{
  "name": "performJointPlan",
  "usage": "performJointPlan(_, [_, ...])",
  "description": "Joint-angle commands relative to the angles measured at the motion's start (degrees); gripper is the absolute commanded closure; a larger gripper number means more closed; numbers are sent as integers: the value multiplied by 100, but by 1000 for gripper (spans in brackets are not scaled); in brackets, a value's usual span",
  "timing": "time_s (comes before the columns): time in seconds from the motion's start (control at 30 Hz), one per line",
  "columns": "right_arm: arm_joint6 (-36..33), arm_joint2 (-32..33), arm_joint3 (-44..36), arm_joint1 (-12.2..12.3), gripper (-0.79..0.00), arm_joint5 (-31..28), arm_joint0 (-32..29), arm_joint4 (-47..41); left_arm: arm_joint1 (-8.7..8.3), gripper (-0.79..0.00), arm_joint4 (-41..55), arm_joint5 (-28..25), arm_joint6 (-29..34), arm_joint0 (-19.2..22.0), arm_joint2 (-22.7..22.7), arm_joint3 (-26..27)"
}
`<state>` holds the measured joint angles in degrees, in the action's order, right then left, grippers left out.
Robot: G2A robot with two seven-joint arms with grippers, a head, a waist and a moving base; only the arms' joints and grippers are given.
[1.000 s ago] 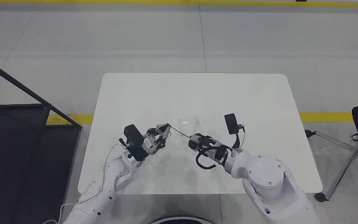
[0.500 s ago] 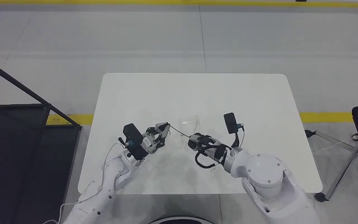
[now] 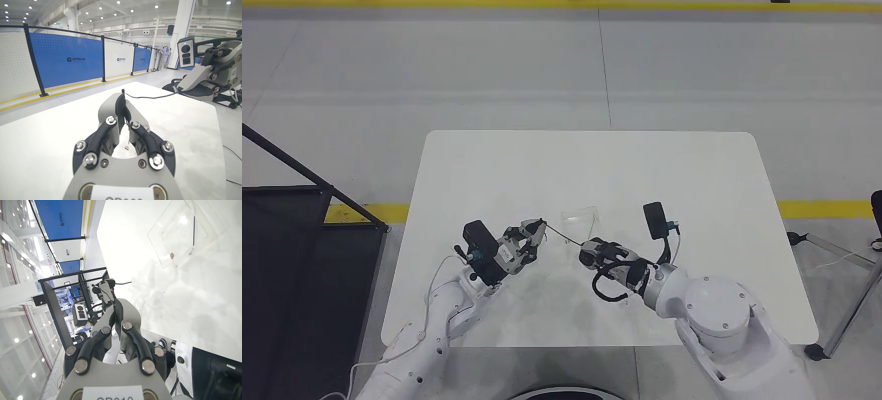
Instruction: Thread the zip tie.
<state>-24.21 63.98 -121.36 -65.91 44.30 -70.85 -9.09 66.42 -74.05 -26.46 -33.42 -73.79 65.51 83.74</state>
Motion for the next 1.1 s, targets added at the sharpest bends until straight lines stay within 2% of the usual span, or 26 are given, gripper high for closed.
performJointPlan(0.0, [-2,2,-4,1,0,-2,-8,3,5,0,-6,-1,-4,-2,2,-4])
performJointPlan(1.07, [7,23,-12,-2,0,29,-39,-49,55,0,-254,0,-141,-67,47,3])
